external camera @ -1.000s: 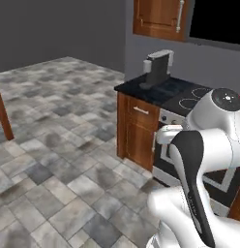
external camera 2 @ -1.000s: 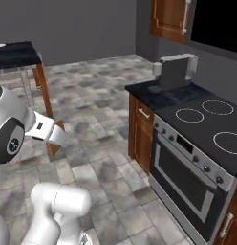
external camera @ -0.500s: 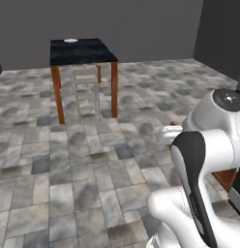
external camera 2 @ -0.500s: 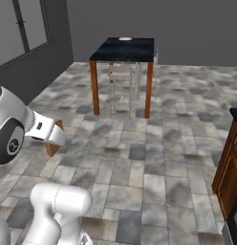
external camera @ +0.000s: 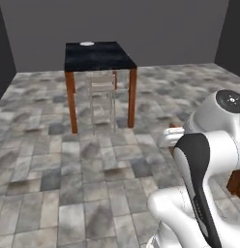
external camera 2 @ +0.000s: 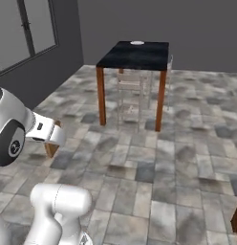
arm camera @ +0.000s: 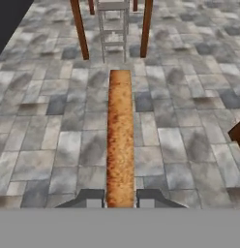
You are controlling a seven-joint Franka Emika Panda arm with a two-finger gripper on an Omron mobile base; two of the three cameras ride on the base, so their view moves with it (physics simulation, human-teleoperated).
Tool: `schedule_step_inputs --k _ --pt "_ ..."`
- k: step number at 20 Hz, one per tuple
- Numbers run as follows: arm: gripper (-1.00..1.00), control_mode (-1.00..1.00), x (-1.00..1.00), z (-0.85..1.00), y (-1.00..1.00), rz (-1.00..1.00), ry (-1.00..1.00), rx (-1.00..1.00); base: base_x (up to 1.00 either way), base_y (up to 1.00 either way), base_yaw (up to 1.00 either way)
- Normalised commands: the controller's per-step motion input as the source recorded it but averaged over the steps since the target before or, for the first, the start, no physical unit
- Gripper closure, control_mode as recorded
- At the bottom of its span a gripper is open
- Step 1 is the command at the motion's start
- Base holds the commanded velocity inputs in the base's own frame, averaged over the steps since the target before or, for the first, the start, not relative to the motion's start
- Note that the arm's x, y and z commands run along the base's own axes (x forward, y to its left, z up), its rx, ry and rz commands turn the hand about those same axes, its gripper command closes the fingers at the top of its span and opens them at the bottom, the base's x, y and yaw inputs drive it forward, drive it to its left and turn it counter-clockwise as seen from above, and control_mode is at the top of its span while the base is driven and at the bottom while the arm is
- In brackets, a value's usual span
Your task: Start the toaster. Once the lever pops up, take the bread to the plate on the dining counter.
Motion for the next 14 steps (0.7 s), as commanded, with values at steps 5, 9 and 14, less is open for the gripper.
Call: schedule_step_inputs --k 5,9,14 --pt "1.0 1.0 0.0 0.0 0.0 0.0 0.0 0.0 1.0 0.82 0.09" --pt "1.0 1.0 0.0 0.0 0.0 0.0 0.0 0.0 1.0 1.0 0.08" --pt "1.0 1.0 0.0 0.0 0.0 0.0 0.0 0.0 1.0 1.0 0.03"
